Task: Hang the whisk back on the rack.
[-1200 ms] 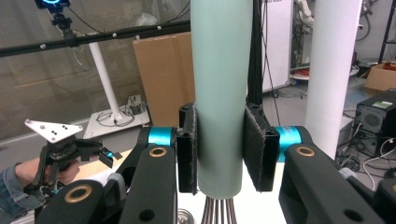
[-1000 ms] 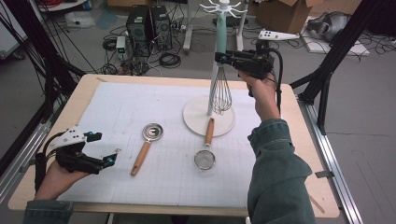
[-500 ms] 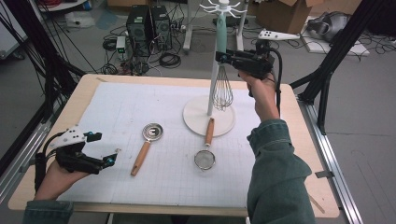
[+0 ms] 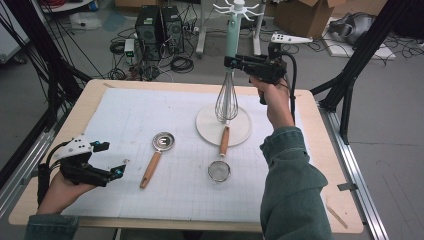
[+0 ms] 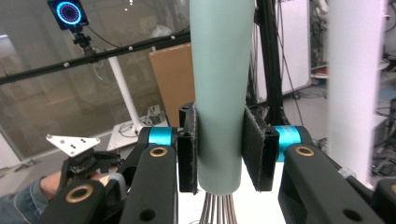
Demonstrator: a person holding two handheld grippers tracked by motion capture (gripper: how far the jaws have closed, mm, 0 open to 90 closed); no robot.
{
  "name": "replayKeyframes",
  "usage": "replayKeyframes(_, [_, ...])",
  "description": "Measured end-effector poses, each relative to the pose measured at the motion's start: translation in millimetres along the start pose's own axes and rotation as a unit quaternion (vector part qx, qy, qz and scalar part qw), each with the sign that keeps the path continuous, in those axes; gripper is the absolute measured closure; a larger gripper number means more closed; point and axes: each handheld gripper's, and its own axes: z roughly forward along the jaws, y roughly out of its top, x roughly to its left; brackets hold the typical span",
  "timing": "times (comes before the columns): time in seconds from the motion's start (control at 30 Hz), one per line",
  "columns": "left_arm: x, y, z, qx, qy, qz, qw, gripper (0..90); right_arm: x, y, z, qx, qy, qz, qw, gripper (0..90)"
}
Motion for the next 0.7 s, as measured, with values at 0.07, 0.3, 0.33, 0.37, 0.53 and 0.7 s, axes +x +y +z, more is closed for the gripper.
replayKeyframes(0.07, [0.1,0.1,-1.4,-0.001,0.001,-0.001,1.0000,1.8,0.0,-1.0,4.4,-0.005,0.001,0.005,1.0000,69.6])
replayKeyframes(0.3, [0.8,0.1,-2.4,-0.002,0.001,0.000,1.0000,1.8,0.7,0.7,4.2,0.000,-0.022,-0.008,0.9997,68.9])
replayKeyframes(0.33, [0.8,0.1,-2.1,-0.002,0.001,0.000,1.0000,1.8,1.6,1.4,2.9,0.004,-0.028,-0.011,0.9995,68.6])
replayKeyframes(0.37, [0.7,0.2,-2.0,-0.002,0.001,0.000,1.0000,1.8,2.8,2.2,1.7,0.007,-0.036,-0.017,0.9992,68.3])
replayKeyframes(0.53, [-0.2,0.5,-1.6,-0.001,0.000,0.001,1.0000,1.8,5.2,4.6,-5.0,0.017,-0.054,-0.025,0.9981,64.7])
replayKeyframes(0.7, [-0.1,0.3,-1.6,-0.001,0.000,0.000,1.0000,1.8,5.7,6.0,-11.8,0.026,-0.067,-0.028,0.9970,61.7])
